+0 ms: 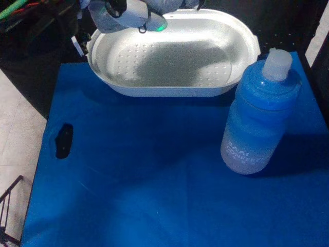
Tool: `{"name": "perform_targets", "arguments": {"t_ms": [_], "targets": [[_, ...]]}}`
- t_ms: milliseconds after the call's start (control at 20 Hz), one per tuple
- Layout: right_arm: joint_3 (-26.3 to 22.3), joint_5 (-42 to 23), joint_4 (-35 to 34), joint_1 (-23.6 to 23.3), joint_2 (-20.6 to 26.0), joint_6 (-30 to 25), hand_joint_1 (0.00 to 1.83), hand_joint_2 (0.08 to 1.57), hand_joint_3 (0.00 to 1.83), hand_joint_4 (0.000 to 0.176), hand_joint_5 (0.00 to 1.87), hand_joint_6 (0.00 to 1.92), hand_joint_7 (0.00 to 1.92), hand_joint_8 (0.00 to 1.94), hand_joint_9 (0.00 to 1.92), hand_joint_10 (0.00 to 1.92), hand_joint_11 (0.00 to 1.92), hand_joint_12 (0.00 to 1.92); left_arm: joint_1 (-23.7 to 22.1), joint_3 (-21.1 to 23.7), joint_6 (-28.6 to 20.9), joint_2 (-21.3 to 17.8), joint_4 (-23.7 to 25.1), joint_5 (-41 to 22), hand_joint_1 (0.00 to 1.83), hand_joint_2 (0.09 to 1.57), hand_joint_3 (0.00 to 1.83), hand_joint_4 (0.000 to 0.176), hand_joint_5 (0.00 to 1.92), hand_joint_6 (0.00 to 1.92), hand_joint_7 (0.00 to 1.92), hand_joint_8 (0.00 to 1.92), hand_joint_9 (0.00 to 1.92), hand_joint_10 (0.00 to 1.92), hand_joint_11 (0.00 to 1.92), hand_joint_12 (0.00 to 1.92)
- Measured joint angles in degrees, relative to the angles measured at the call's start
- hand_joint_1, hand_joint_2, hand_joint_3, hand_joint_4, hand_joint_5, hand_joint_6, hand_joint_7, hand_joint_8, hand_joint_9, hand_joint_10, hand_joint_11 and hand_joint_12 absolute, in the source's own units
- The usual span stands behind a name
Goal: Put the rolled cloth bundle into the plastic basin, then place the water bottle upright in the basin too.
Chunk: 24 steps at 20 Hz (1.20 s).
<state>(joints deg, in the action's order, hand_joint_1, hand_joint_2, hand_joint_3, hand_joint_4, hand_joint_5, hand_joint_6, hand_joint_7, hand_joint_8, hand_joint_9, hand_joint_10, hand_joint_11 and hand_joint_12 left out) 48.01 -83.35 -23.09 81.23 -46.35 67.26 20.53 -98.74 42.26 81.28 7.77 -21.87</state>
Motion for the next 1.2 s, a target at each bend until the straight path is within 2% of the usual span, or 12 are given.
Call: {"name": "perform_targets", "arguments": {"t_ms": [50,100,150,350,750,800,850,950,1050,1100,1150,1200], "targets": [[0.0,-0.1,0.1,0.0,0.0,0.0,0.4,1.5,0.0,0.038,0.39,0.0,0.29,0.0,0.21,0.0,0.0,0.42,0.0,-1.6,0.0,0.9,-0.1,1.9,1.66,1.07,0.0,0.0,1.11,1.92,1.18,1.92,1.33,1.92,1.4,1.92],[0.0,0.1,0.2,0.0,0.0,0.0,0.42,1.49,0.0,0.038,0.39,0.0,0.29,0.0,0.22,0.0,0.0,0.46,0.3,-3.1,0.0,1.7,-0.1,4.0,1.73,1.12,0.0,0.054,0.96,1.92,1.09,1.92,1.28,1.92,1.42,1.92],[0.0,0.1,0.2,0.0,-0.1,0.0,0.42,1.49,0.0,0.034,0.39,0.0,0.29,0.0,0.22,0.0,0.0,0.45,0.7,-4.2,0.0,2.3,-0.2,5.7,1.79,1.13,0.01,0.171,0.96,1.92,1.08,1.92,1.3,1.92,1.45,1.92],[0.1,0.1,0.2,0.0,-0.3,0.0,0.5,1.49,0.0,0.032,0.4,0.0,0.3,0.0,0.23,0.0,0.0,0.53,3.3,-8.5,-3.6,5.4,-0.3,9.8,1.74,1.17,0.01,0.176,0.84,1.92,0.96,1.92,1.19,1.92,1.36,1.92],[0.9,0.3,0.4,-0.3,-1.3,-0.9,0.56,1.47,0.0,0.005,0.42,0.0,0.32,0.0,0.26,0.0,0.0,0.58,4.2,-12.2,-6.0,7.8,-0.3,11.0,1.65,1.22,0.01,0.176,0.81,1.92,1.0,1.92,1.19,1.92,1.3,1.92],[1.0,0.2,0.3,-0.4,-1.4,-1.1,0.55,1.47,0.0,0.01,0.41,0.0,0.31,0.0,0.26,0.0,0.0,0.59,4.2,-12.3,-6.0,7.9,-0.2,11.0,1.63,1.22,0.0,0.176,0.77,1.92,0.98,1.92,1.09,1.92,0.88,1.92],[1.0,0.1,0.7,-0.4,-1.4,-1.2,0.55,1.47,0.0,0.0,0.42,0.0,0.32,0.0,0.25,0.0,0.0,0.55,4.2,-12.3,-6.0,8.2,-0.1,11.0,1.57,1.23,0.01,0.176,0.74,1.92,0.98,1.92,1.08,1.92,0.91,1.92],[1.0,0.1,0.7,-0.4,-1.4,-1.3,0.55,1.46,0.0,0.0,0.44,0.0,0.33,0.0,0.27,0.0,0.0,0.59,4.2,-12.3,-6.0,8.7,0.0,11.2,1.41,1.22,0.0,0.176,0.72,1.92,0.98,1.92,1.19,1.92,1.37,1.92],[1.0,0.1,0.6,-0.4,-1.4,-1.3,0.54,1.46,0.0,0.0,0.44,0.0,0.34,0.0,0.27,0.0,0.0,0.6,4.3,-12.3,-6.1,9.2,-0.1,11.1,1.28,1.19,0.0,0.169,0.7,1.92,0.88,1.92,1.08,1.92,1.24,1.92],[1.0,0.1,0.6,-0.4,-1.4,-1.3,0.54,1.46,0.0,0.0,0.44,0.0,0.34,0.0,0.27,0.0,0.0,0.62,4.7,-12.5,-6.3,9.4,-0.1,10.6,1.17,1.18,0.0,0.034,0.69,1.82,0.83,1.89,1.01,1.92,1.15,1.92],[1.0,0.1,0.7,-0.4,-1.4,-1.3,0.54,1.46,0.0,0.0,0.44,0.0,0.33,0.0,0.27,0.0,0.0,0.6,4.9,-12.6,-6.4,9.5,-0.1,10.5,1.11,1.18,0.0,0.0,0.71,1.72,0.82,1.87,0.99,1.92,1.12,1.92],[1.0,0.1,0.6,-0.4,-1.4,-1.3,0.55,1.47,0.0,0.0,0.43,0.0,0.33,0.0,0.26,0.0,0.0,0.59,5.1,-12.6,-6.4,9.5,0.0,11.0,1.04,1.17,0.0,0.0,0.77,1.46,0.82,1.64,0.89,1.88,0.98,1.92]]}}
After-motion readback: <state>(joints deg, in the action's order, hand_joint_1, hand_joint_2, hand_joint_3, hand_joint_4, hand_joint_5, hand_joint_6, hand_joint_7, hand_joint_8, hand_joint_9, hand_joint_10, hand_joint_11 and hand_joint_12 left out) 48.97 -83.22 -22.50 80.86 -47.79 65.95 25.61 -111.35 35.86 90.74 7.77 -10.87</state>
